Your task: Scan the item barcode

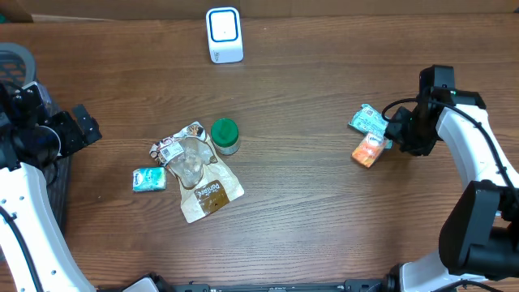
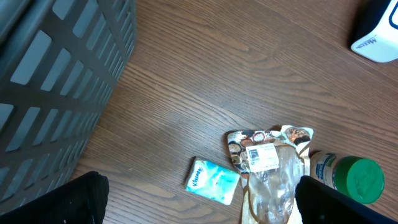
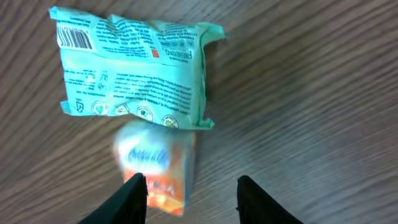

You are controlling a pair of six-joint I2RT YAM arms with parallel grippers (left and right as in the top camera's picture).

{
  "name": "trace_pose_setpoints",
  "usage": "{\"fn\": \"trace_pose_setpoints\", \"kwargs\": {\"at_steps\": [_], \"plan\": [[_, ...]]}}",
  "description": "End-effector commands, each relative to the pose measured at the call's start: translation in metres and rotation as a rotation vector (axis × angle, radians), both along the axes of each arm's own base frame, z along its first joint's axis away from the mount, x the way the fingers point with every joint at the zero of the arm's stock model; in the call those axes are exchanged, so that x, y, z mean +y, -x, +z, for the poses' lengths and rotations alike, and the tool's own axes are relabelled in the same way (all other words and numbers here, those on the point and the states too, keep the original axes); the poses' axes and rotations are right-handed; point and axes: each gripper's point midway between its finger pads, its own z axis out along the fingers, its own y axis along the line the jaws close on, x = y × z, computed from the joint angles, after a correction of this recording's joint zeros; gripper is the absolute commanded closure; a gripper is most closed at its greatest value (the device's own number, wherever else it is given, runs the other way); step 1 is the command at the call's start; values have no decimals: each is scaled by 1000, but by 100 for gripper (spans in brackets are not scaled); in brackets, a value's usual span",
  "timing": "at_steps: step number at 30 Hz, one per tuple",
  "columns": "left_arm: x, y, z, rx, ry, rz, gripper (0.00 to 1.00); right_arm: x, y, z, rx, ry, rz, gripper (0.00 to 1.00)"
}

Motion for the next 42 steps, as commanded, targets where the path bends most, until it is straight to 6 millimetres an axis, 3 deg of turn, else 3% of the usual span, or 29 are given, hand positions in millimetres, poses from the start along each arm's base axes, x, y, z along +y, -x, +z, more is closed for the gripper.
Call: {"fn": "trace_pose_setpoints", "kwargs": {"at_steps": [1, 4, 6, 7, 9, 14, 16, 18, 22, 26, 31, 36, 42], "plan": [[0, -2, 6, -16, -11, -21, 1, -4, -20, 33, -62, 6, -3, 56], [0, -2, 6, -16, -11, -21, 1, -3, -29, 69, -96, 11, 26, 56], [0, -2, 6, -16, -11, -21, 1, 9, -34, 91, -129, -12, 91, 55], [0, -2, 6, -16, -11, -21, 0, 28, -38, 102, -158, -71, 172, 50], [0, -2, 6, -16, -11, -21, 0, 50, -37, 105, -170, -155, 228, 49], [0, -2, 6, -16, -11, -21, 0, 91, -32, 102, -147, -213, 321, 56], [0, -2, 6, -16, -12, -21, 1, 106, -27, 95, -122, -217, 360, 64], [0, -2, 6, -17, -11, -21, 1, 126, -13, 74, -44, -222, 403, 72], [0, -2, 6, -16, -11, -21, 0, 141, 17, 37, 91, -233, 439, 76], [0, -2, 6, -16, -12, -21, 1, 136, 44, 3, 182, -216, 437, 79], [0, -2, 6, -16, -11, -21, 0, 102, 59, -37, 239, -36, 377, 80], [0, -2, 6, -16, -11, -21, 0, 76, 48, -50, 196, 124, 369, 79], [0, -2, 6, -16, -11, -21, 0, 66, 33, -60, 121, 198, 361, 78]]}}
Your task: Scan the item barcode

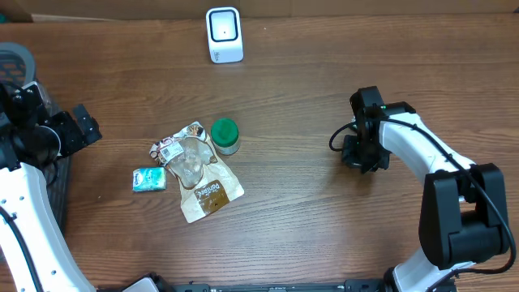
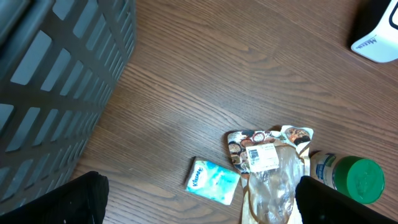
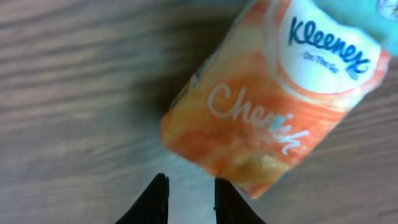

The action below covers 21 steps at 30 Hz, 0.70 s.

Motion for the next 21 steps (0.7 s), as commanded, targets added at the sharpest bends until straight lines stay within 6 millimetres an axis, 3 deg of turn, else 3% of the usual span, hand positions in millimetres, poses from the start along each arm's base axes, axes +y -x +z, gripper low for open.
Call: {"fn": "trace_pose_setpoints", "kwargs": {"at_steps": [1, 10, 14, 17, 18, 21], "plan": [[0, -2, 6, -16, -11, -21, 1, -14, -5, -2, -38, 73, -10, 78], [0, -2, 6, -16, -11, -21, 0, -13, -45, 3, -207, 82, -20, 78], [0, -2, 6, -17, -11, -21, 0, -8, -59, 9, -258, 53, -20, 73], [0, -2, 6, -16, -11, -21, 1, 15, -71, 41, -273, -61, 29, 69], [0, -2, 6, -17, -11, -21, 1, 29, -77, 64, -287, -140, 58, 67], [0, -2, 6, -17, -11, -21, 0, 57, -80, 94, -296, -295, 97, 66]]}}
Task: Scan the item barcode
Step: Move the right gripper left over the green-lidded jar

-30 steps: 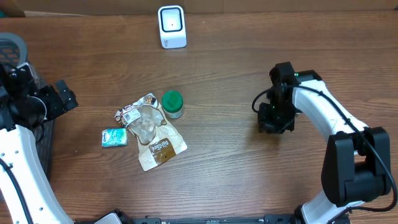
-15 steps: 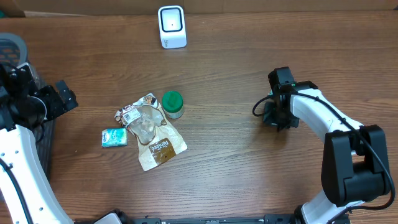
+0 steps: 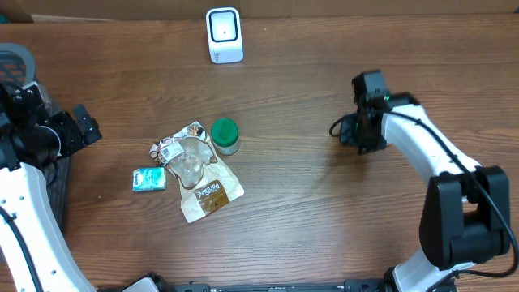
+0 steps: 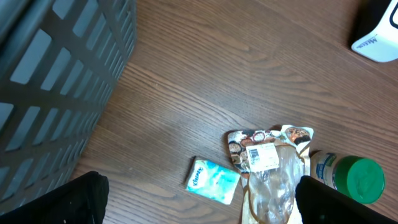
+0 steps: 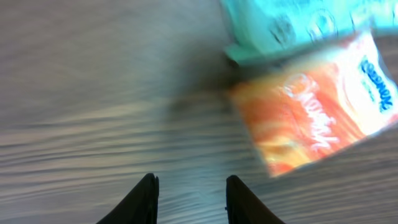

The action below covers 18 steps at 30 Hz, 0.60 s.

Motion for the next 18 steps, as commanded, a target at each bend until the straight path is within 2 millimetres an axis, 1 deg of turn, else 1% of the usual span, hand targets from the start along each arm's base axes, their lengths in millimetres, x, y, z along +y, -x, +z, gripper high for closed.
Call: {"fn": "trace_pose_setpoints", "kwargs": {"at_steps": [1, 3, 4, 7, 8, 9, 10, 11, 15, 18], "plan": [[0, -2, 6, -16, -11, -21, 1, 49, -18, 59, -94, -272, 96, 65], [0, -2, 6, -16, -11, -21, 0, 74, -12, 67, -74, -421, 141, 65], [0, -2, 6, -16, -11, -21, 0, 80, -9, 67, -57, -448, 152, 65], [0, -2, 6, -16, -11, -21, 0, 102, 1, 53, -13, -450, 201, 64], [0, -1, 6, -16, -11, -21, 0, 109, 4, 50, -8, -450, 220, 63], [0, -1, 6, -16, -11, -21, 1, 120, 8, 45, -1, -451, 251, 60], [0, -2, 6, -16, -11, -21, 0, 125, 10, 43, 0, -451, 264, 59], [0, -2, 6, -16, -11, -21, 0, 139, 14, 40, -1, -448, 303, 57], [0, -1, 6, -16, -11, -21, 1, 172, 18, 41, -42, -453, 393, 51], [0, -2, 6, -16, -11, -21, 1, 200, 22, 43, -80, -469, 463, 49]]}}
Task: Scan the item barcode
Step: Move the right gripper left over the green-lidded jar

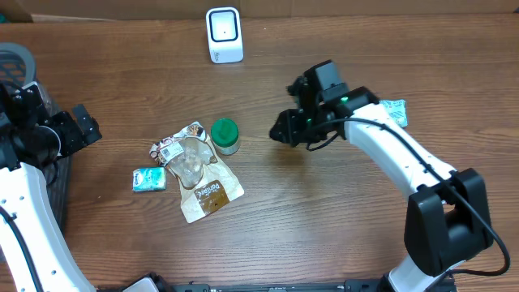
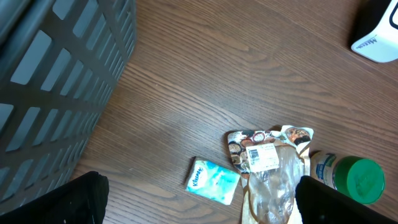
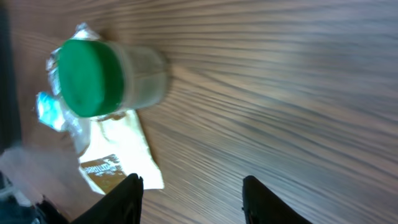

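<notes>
The white barcode scanner [image 1: 224, 35] stands at the table's far edge. A green-lidded jar [image 1: 225, 135] [image 3: 93, 78], a clear-and-tan snack pouch [image 1: 199, 174] [image 3: 118, 163] and a small teal tissue pack [image 1: 149, 178] [image 2: 212, 180] lie left of centre. My right gripper [image 1: 282, 134] [image 3: 193, 199] hangs open and empty just right of the jar. At the left edge my left gripper [image 1: 81, 126] [image 2: 199, 202] is wide open, holding nothing. A teal wipes pack [image 1: 392, 112] lies at the right, behind my right arm.
A grey slatted basket [image 2: 56, 81] stands at the table's left edge, beside my left arm. The scanner [image 2: 376, 31] also shows at the upper right of the left wrist view. Bare wood lies between the jar and the scanner.
My right gripper has moved left, from beside the teal and orange packs at the right to the middle of the table next to the green-lidded jar. It is empty. The left arm is unchanged.
My right gripper was open over the teal wipes and an orange tissue pack at the right. Then its fingers stood closer together at the orange pack, then wider beside both packs. Now it is open near the jar with nothing in it. The left arm stayed still.
</notes>
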You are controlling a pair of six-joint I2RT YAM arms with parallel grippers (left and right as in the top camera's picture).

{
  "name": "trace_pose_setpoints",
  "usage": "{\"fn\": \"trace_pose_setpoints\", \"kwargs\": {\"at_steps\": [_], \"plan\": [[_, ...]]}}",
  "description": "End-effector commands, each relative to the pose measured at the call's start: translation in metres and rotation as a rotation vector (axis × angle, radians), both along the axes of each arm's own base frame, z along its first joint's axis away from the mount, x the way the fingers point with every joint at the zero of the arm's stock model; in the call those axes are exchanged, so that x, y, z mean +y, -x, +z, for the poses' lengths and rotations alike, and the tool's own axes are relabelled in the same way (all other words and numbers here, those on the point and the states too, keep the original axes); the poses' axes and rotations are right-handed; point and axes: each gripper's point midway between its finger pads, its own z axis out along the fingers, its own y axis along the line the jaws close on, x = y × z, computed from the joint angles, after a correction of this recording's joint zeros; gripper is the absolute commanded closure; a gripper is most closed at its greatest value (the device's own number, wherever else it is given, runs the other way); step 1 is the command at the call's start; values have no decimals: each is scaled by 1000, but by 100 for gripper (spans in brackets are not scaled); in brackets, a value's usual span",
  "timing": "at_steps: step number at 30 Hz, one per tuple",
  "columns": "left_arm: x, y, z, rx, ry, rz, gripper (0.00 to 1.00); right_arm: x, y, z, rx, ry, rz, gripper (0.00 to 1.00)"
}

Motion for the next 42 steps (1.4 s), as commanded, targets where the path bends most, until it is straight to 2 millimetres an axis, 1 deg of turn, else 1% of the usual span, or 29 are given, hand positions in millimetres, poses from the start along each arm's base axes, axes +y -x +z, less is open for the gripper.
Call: {"fn": "trace_pose_setpoints", "kwargs": {"at_steps": [1, 2, 5, 6, 9, 11, 14, 15, 16, 18, 20, 21, 22, 25, 27, 29, 30, 34, 37, 40, 42], "plan": [[0, -2, 6, -17, -11, -21, 0, 32, 8, -4, -28, -26, 72, 48], [0, -2, 6, -17, -11, -21, 0, 45, 11, -9, -26, -34, 84, 46], [0, -2, 6, -16, -11, -21, 0, 68, 22, -24, -5, -50, 136, 46], [0, -2, 6, -16, -11, -21, 1, 74, 26, -28, 6, -61, 151, 46], [0, -2, 6, -16, -11, -21, 0, 85, 30, -40, 13, -66, 182, 46], [0, -2, 6, -16, -11, -21, 0, 88, 27, -42, -12, -58, 191, 46], [0, -2, 6, -16, -11, -21, 1, 79, 12, -47, -86, 31, 146, 46], [0, -2, 6, -16, -11, -21, 1, 78, 9, -45, -101, 43, 149, 45], [0, -2, 6, -17, -11, -21, 0, 79, 6, -38, -122, 50, 172, 43], [0, -2, 6, -16, -11, -21, 0, 77, -3, -25, -157, 89, 176, 35], [0, -2, 6, -17, -11, -21, 0, 72, -15, -6, -220, 151, 196, 10], [0, -2, 6, -16, -11, -21, 0, 72, -21, 3, -256, 177, 201, 2], [0, -2, 6, -16, -11, -21, 0, 72, -28, 11, -302, 200, 213, 0], [0, -2, 6, -17, -11, -21, 0, 84, -40, 25, -411, 187, 263, 0], [0, -2, 6, -16, -11, -21, 0, 93, -47, 24, -453, 171, 273, 0], [0, -2, 6, -16, -11, -21, 1, 99, -51, 18, -465, 165, 278, 0], [0, -2, 6, -16, -11, -21, 1, 104, -50, 12, -470, 163, 306, 0], [0, -2, 6, -17, -11, -21, 0, 126, -37, -13, -480, 190, 401, 0], [0, -2, 6, -16, -11, -21, 0, 131, -31, -23, -466, 194, 419, 0], [0, -2, 6, -17, -11, -21, 0, 131, -31, -33, -450, 203, 424, 1], [0, -2, 6, -17, -11, -21, 0, 131, -30, -36, -444, 206, 425, 12]]}}
